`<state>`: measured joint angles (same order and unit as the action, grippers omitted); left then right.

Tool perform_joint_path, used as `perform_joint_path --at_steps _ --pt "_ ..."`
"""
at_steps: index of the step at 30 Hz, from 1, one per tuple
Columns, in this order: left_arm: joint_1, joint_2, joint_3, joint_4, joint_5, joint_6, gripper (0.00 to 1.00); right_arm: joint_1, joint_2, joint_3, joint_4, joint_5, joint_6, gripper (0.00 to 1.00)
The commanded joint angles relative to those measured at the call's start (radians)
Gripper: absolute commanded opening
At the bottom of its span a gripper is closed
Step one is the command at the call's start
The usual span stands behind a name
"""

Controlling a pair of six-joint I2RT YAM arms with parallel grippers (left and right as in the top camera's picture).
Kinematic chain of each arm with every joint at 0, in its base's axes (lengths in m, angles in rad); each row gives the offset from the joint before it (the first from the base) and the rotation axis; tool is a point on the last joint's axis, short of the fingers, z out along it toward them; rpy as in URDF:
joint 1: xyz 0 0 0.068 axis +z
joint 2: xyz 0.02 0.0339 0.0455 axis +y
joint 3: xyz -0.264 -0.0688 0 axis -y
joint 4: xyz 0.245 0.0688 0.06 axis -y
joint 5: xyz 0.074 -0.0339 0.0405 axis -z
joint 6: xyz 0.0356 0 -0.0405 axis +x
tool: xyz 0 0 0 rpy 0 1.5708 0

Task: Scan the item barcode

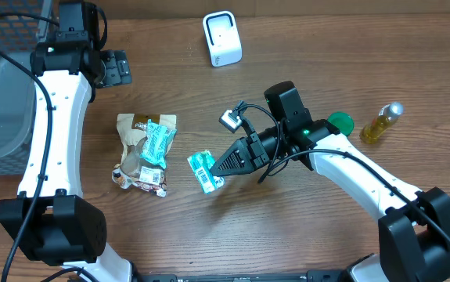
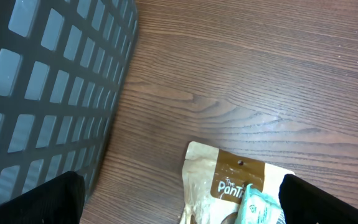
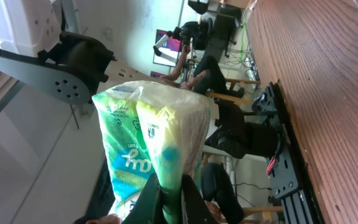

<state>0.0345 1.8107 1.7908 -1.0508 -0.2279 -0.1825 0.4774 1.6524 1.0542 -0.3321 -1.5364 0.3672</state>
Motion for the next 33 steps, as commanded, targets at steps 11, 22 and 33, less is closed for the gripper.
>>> perform_joint_path --at_steps 11,22,33 --pt "-0.002 -0.015 0.018 0.001 -0.007 0.014 1.00 -0.002 -0.025 -0.005 0.005 -0.008 0.002 0.04" --pt "-0.002 -0.015 0.018 0.001 -0.007 0.014 1.00 0.003 -0.025 -0.006 -0.139 0.471 0.003 0.04" --pt "-0.002 -0.015 0.018 0.002 -0.007 0.014 1.00 0.048 -0.025 -0.006 -0.240 0.959 0.003 0.04"
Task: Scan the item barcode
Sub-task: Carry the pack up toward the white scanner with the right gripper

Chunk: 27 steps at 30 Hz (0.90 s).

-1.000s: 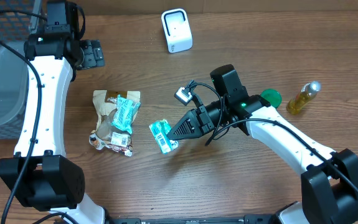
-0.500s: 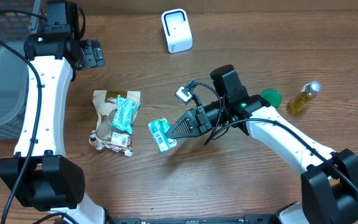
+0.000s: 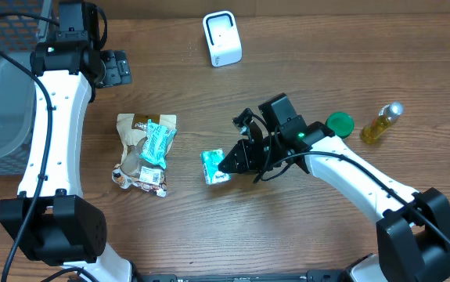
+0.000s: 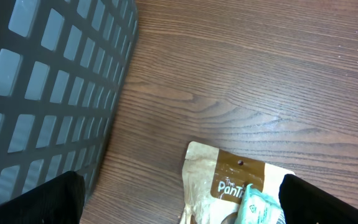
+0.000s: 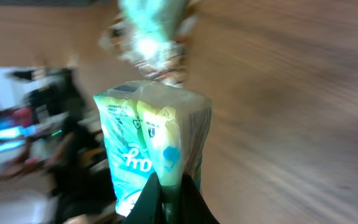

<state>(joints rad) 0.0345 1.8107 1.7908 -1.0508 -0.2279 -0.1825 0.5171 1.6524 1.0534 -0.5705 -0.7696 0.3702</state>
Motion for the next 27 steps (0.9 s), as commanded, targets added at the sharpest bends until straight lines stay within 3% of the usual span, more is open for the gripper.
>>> perform_joint_path --at_steps 1,15,27 --pt "-0.002 -0.015 0.018 0.001 -0.007 0.014 1.00 0.008 -0.025 -0.005 -0.004 0.236 0.000 0.04" --pt "-0.002 -0.015 0.018 0.001 -0.007 0.014 1.00 0.008 -0.024 -0.005 -0.043 0.415 0.000 0.04" --pt "-0.002 -0.015 0.018 0.001 -0.007 0.014 0.99 0.002 -0.024 -0.005 -0.029 0.414 0.000 0.04"
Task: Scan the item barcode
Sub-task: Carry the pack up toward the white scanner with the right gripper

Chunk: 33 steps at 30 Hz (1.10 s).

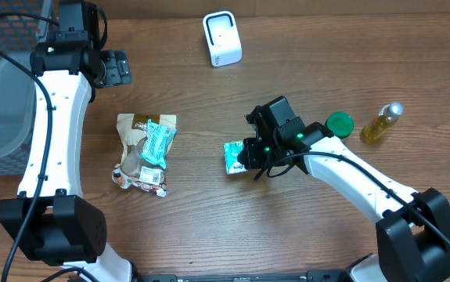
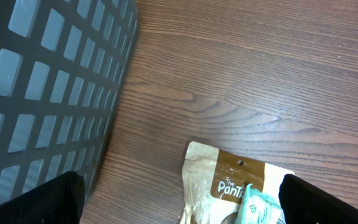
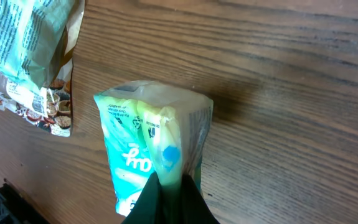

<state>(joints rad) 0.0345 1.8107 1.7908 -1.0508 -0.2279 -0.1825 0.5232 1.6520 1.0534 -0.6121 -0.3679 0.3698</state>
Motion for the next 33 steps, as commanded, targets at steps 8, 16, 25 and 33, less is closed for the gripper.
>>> perform_joint_path --at_steps 8,16,25,33 --pt "-0.003 -0.015 0.018 0.001 -0.007 0.014 1.00 -0.005 -0.023 -0.002 0.053 0.012 0.001 0.04" --pt "-0.003 -0.015 0.018 0.001 -0.007 0.014 1.00 -0.001 -0.023 0.086 -0.032 0.085 0.001 0.04" --pt "-0.003 -0.015 0.018 0.001 -0.007 0.014 1.00 -0.001 -0.023 0.283 -0.161 0.282 0.000 0.04" --pt "-0.003 -0.015 0.018 0.001 -0.007 0.014 0.99 -0.001 -0.023 0.520 -0.352 0.481 -0.005 0.04"
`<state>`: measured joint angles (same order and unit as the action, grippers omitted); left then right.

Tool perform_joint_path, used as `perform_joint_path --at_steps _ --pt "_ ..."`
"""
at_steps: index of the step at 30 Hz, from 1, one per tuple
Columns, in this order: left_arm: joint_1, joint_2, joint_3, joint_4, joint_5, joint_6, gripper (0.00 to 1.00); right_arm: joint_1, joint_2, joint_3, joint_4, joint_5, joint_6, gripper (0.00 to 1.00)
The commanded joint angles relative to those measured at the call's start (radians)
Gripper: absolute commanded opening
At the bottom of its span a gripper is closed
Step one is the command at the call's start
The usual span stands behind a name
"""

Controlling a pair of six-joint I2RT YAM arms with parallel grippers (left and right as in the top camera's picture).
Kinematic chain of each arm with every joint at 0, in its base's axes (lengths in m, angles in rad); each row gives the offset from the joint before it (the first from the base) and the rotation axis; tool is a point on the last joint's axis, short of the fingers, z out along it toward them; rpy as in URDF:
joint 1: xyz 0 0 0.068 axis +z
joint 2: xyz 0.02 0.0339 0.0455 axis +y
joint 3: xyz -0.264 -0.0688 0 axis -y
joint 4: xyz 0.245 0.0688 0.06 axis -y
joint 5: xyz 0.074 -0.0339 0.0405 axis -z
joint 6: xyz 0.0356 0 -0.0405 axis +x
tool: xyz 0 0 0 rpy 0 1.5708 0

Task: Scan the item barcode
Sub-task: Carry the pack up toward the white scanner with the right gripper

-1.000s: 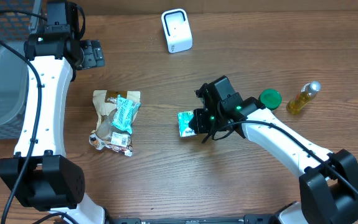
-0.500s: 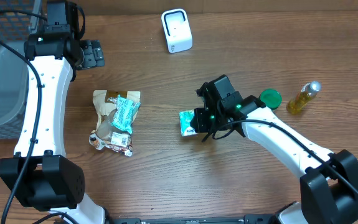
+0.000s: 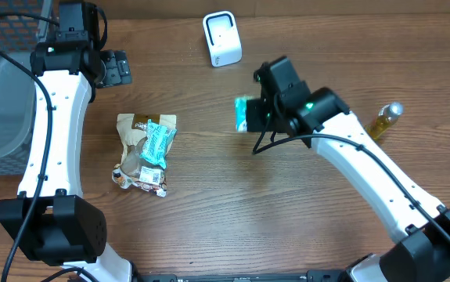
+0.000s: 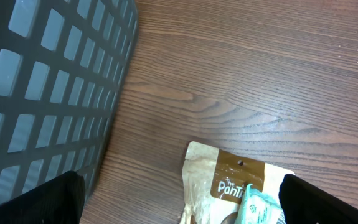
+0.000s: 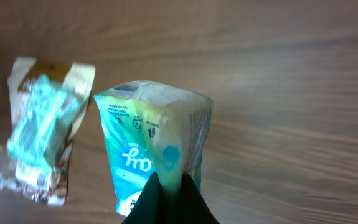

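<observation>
My right gripper (image 5: 169, 186) is shut on a green and white soft packet (image 5: 152, 143), pinching its edge. In the overhead view the packet (image 3: 244, 114) hangs above the table's middle, a little below and to the right of the white scanner (image 3: 222, 38) at the far edge. My left gripper (image 3: 113, 67) stands open near the far left; in its wrist view the two fingertips (image 4: 42, 199) frame bare table with nothing between them. No barcode shows on the packet.
A brown and white snack pouch (image 3: 140, 153) with a teal packet (image 3: 157, 142) on it lies left of centre. A dark mesh basket (image 3: 1, 86) stands at the left edge. A green lid (image 3: 339, 122) and a small yellow bottle (image 3: 382, 123) are at the right.
My right gripper, still shut on the green packet, has moved up the table from the middle towards the scanner. The left arm has not moved.
My right gripper held the packet low at the table's centre with a label facing up. It then turned and shifted right with the packet, and now holds it further back, closer to the white scanner. My left gripper stayed open at the far left throughout.
</observation>
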<state>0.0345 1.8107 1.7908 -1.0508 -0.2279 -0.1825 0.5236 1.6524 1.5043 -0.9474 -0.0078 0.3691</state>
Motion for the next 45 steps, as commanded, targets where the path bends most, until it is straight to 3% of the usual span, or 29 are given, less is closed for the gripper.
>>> perform_joint_path --at_steps 1,10,13,45 --pt "-0.003 -0.015 0.018 0.001 -0.007 0.014 1.00 -0.001 -0.024 0.085 -0.026 0.143 -0.007 0.04" --pt "-0.003 -0.015 0.018 0.001 -0.007 0.014 1.00 -0.001 -0.024 0.106 0.047 0.360 -0.015 0.04" --pt "-0.003 -0.015 0.018 0.001 -0.007 0.014 0.99 -0.001 -0.024 0.106 0.079 0.359 -0.063 0.04" --pt "-0.003 -0.015 0.018 0.001 -0.007 0.014 1.00 -0.001 -0.005 0.098 0.066 0.389 -0.064 0.04"
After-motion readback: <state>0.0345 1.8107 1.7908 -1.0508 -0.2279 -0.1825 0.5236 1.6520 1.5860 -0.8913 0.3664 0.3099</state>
